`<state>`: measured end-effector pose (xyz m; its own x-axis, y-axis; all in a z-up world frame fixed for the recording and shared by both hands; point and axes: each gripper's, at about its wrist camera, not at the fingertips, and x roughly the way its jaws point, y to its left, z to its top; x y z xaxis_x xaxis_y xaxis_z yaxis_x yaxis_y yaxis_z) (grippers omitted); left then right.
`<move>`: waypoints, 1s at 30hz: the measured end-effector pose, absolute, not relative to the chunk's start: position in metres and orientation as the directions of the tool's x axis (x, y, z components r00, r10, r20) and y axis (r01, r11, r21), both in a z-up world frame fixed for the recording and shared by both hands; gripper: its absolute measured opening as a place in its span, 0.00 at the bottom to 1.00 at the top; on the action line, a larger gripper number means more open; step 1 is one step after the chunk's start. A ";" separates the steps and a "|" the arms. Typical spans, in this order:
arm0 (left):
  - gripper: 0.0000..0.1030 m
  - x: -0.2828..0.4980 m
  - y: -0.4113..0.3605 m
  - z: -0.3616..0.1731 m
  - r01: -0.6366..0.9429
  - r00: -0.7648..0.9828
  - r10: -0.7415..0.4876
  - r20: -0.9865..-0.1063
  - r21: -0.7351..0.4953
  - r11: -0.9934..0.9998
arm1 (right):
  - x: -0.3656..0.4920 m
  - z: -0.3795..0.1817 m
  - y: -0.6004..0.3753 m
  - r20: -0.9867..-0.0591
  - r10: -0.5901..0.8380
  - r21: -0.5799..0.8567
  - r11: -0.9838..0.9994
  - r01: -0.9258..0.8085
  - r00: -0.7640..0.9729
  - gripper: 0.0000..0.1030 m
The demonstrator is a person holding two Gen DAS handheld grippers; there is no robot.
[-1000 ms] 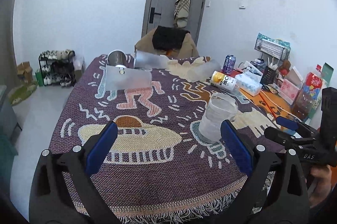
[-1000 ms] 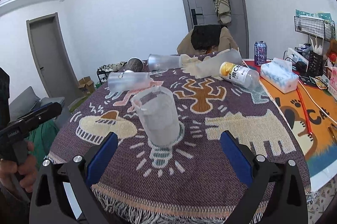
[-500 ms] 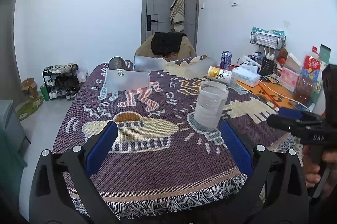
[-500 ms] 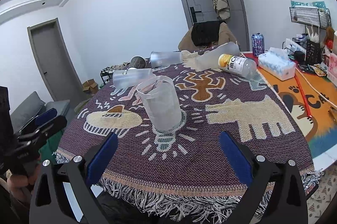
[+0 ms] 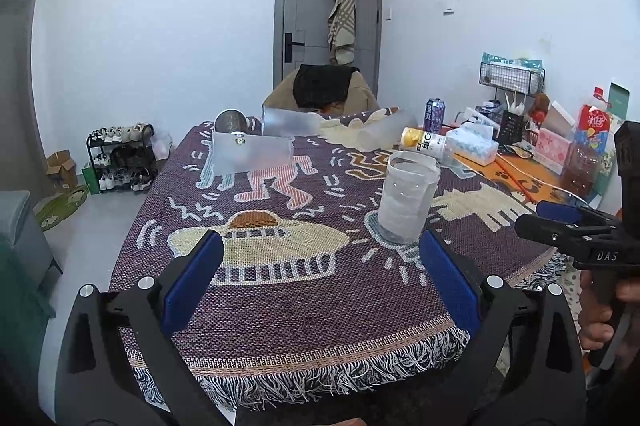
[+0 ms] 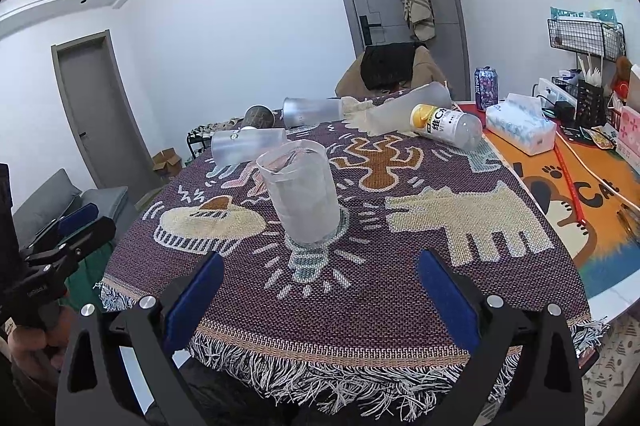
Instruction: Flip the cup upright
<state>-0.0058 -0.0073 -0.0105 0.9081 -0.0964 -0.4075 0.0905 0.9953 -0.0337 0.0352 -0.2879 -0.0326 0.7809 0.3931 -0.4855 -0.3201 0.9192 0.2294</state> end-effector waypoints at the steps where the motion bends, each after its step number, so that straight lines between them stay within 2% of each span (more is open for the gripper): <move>1: 0.95 -0.006 -0.005 -0.011 0.089 0.909 -0.097 -0.406 -0.039 0.995 | 0.035 -0.033 -0.287 -0.486 0.393 0.229 0.919 -0.320 0.781 0.93; 30: 0.95 -0.009 -0.004 -0.011 0.087 0.913 -0.100 -0.394 -0.050 0.995 | 0.037 -0.041 -0.285 -0.486 0.392 0.225 0.920 -0.322 0.781 0.93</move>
